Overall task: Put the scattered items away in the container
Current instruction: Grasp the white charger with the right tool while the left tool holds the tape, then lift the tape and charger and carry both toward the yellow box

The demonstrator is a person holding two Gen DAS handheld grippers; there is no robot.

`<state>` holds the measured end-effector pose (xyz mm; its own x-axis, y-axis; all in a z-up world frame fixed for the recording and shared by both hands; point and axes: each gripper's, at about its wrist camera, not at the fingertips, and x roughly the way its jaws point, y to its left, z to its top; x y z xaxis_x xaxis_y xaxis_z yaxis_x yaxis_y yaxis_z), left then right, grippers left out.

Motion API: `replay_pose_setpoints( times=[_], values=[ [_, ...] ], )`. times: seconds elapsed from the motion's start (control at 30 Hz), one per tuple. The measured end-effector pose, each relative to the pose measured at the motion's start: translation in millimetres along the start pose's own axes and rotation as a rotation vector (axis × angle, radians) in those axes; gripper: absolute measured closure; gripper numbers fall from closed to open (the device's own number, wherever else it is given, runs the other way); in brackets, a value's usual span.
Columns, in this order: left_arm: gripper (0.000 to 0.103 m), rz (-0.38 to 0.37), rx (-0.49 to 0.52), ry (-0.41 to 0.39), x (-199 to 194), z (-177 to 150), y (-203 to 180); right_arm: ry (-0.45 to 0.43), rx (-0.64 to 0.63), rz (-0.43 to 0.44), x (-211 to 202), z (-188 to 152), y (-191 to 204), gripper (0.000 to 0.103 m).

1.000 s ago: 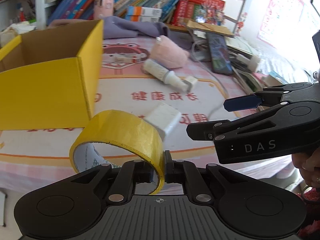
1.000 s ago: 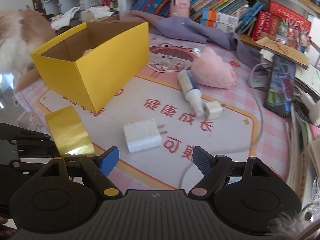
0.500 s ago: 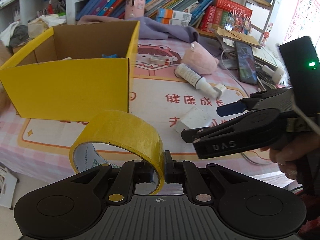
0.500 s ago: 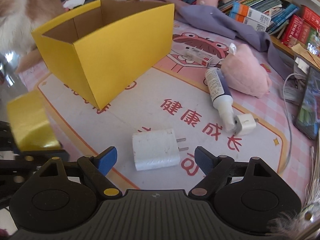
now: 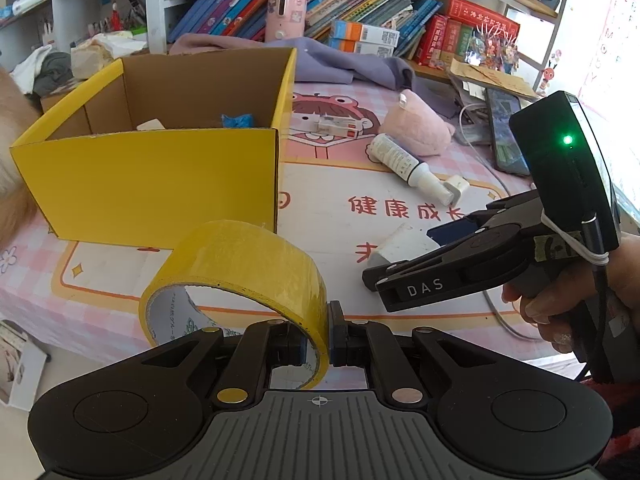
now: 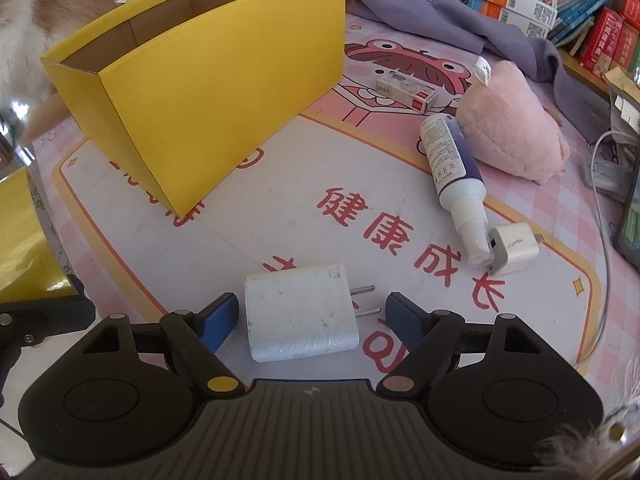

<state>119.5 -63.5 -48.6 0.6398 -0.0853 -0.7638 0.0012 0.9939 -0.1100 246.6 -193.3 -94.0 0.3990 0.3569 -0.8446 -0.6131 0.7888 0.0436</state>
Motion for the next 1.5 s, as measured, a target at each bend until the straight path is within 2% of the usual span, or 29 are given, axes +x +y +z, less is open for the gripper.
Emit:
replay_pose_setpoints(
  times=[0.13,0.77,1.07,1.27,1.5],
  values=[
    [0.095,0.002,0.001,0.0,0,0,0,-0.015,-0.021,-0.016,-1,1,1,0.038],
    [0.095,-0.03,0.028,0.0,-4,-2,3,-0.044,0.018,-0.018,-18,-6,9,0.039],
    [0.095,-0.095,0.092,-0.031,-15,-2,15,-0.084,0.072,-0.068,-44,-16,28,0.039],
    [0.095,-0.157,0.152,-0.061,-29,-3,28,-0.133,0.125,-0.13,-68,-22,52,0.039],
    [0.095,-0.212,0.196,-0.073,-47,-12,48,-0.148,0.174,-0.179,-83,-31,86,0.039]
  ],
)
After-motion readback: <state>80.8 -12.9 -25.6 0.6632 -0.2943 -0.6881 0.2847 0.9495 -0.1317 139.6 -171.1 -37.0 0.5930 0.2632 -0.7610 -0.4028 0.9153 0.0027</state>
